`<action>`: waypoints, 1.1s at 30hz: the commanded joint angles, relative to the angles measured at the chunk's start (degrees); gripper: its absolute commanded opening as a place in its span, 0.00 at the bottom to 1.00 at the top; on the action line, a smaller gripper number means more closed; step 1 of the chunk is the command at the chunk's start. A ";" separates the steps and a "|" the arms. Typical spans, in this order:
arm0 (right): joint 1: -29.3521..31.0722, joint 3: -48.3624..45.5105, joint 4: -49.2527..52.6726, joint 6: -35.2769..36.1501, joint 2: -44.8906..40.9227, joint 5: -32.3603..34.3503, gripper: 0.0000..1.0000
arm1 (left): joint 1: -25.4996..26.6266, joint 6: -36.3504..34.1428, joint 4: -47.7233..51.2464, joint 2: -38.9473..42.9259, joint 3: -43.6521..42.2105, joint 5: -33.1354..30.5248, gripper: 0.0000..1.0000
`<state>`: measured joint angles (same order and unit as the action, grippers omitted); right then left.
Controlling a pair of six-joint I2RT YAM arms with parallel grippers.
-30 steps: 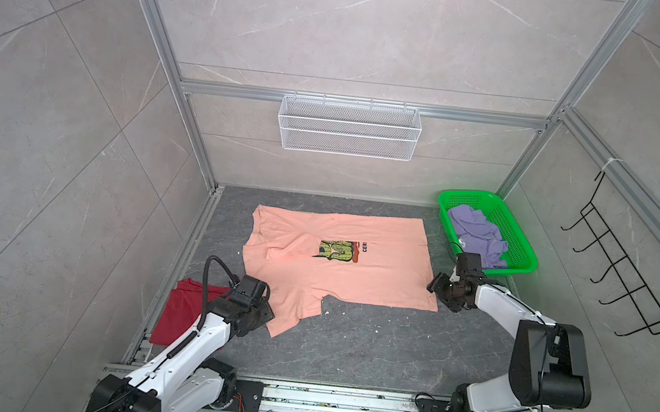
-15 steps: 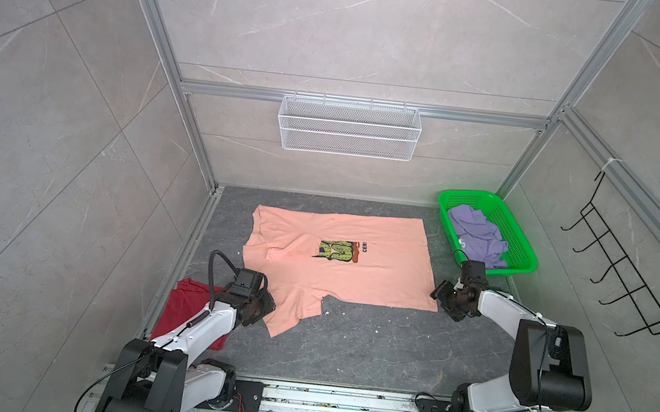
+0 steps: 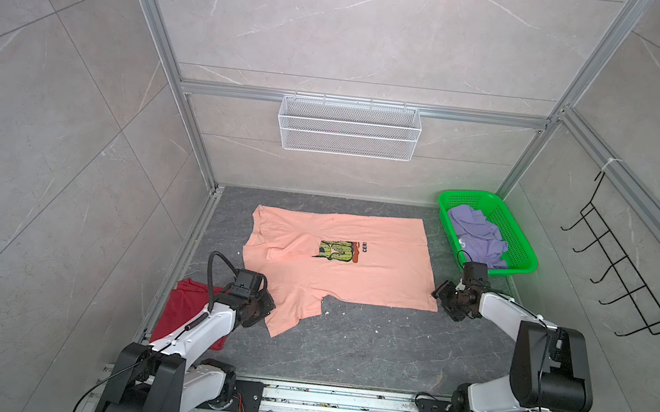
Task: Fold and stack the t-shirts
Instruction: 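Grasp the near hem corners of the pink shirt with both grippers, then lift the near hem with both grippers and fold it over toward the far collar edge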
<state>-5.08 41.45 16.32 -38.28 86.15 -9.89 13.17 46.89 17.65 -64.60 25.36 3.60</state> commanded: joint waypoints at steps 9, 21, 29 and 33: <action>0.91 -7.69 3.75 -2.93 -2.55 -2.91 0.60 | -0.11 -0.85 1.28 1.35 0.83 0.52 0.00; 4.60 -7.07 3.27 -6.18 -1.07 -1.26 0.43 | -0.13 -1.11 1.08 1.55 1.38 0.54 0.00; 5.05 -6.00 4.69 -5.26 -2.25 1.82 0.06 | -0.15 -1.01 1.45 2.68 1.33 0.21 0.00; 5.08 -3.66 7.44 -3.16 -4.99 4.12 0.00 | -0.16 -1.38 3.92 5.22 2.39 -0.55 0.00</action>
<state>-0.21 36.73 16.95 -43.29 82.74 -9.37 13.17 46.72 18.85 -61.73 25.39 3.51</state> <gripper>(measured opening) 0.056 0.048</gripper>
